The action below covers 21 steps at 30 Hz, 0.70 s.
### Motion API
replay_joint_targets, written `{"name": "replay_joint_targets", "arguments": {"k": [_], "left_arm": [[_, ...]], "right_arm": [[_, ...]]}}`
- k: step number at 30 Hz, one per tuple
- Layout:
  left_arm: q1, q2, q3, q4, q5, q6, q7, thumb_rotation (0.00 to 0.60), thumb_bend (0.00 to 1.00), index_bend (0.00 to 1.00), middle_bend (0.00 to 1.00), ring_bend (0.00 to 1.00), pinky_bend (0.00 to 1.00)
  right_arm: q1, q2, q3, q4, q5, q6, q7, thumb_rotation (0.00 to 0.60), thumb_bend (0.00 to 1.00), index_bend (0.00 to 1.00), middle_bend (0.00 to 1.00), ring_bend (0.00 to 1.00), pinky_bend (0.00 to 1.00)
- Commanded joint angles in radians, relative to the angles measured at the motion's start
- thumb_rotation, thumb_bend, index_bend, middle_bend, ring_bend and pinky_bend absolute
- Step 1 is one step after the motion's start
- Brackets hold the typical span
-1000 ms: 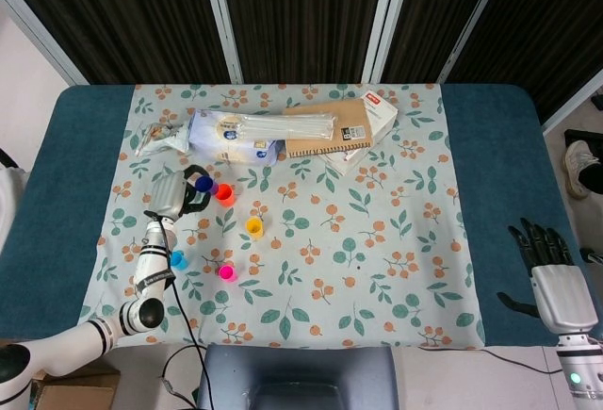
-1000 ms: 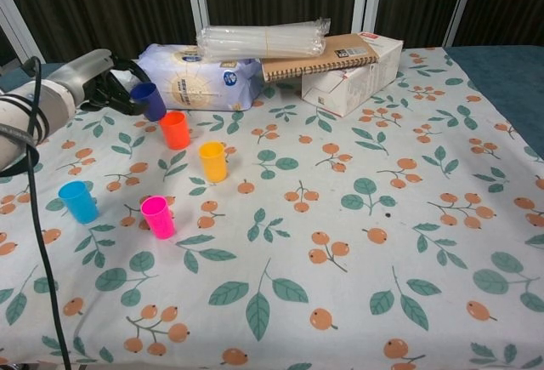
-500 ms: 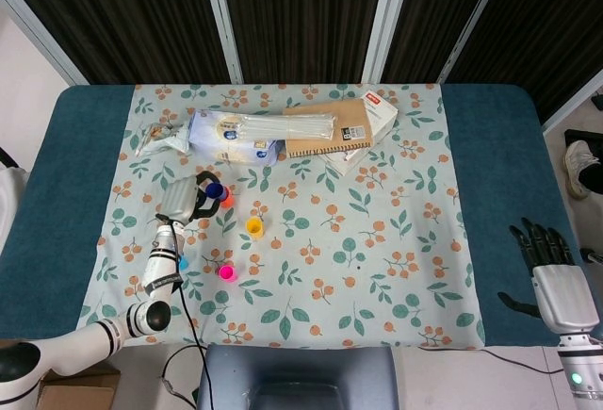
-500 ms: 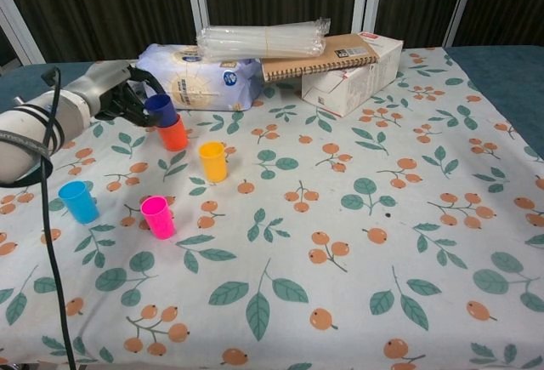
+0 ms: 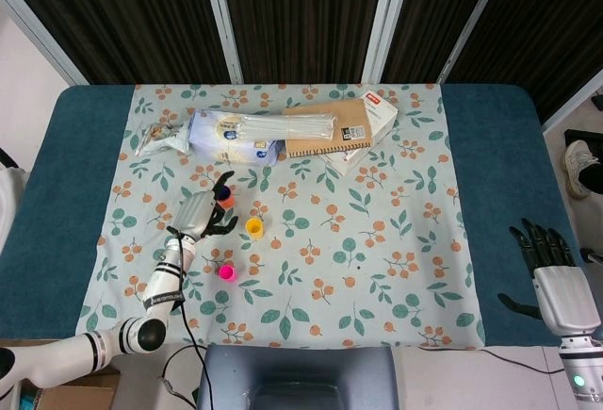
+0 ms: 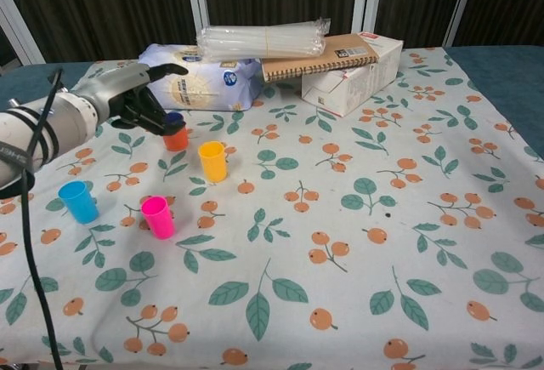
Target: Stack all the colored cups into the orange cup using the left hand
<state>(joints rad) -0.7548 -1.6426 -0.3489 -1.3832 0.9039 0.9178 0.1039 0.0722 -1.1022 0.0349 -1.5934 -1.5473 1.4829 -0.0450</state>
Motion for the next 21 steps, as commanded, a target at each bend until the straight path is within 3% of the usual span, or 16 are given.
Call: {"name": "replay_joint_targets", "arguments": {"k": [1,8,21], "left_arm": [[0.03,0.03,0.052,-0.094,0.04,0.008,-0.006,0.6,0.36,0.06,1.0,1.0,1.0],[0.013,-0.057,0.082,-0.05,0.014,0.03,0.051,0.6,0.35,0.13,1.0,1.0,1.0],[-0.016,-0.162,0.066,0.086,-0.021,0.03,0.081,0.6,0.35,0.34,1.0,1.0,1.0]], "right_arm": [[0.0,0.001,-0.002,0.0,-0.004,0.0,0.002,0.6,0.13,0.0,0.0,0.0,0.0],[-0.002,0.006,-0.012,0.001,-0.023,0.004,0.013,0.6,0.13,0.0,0.0,0.0,0.0],[-0.002,0.013,-0.011,0.003,-0.022,0.005,0.029,0.6,0.13,0.0,0.0,0.0,0.0]]}}
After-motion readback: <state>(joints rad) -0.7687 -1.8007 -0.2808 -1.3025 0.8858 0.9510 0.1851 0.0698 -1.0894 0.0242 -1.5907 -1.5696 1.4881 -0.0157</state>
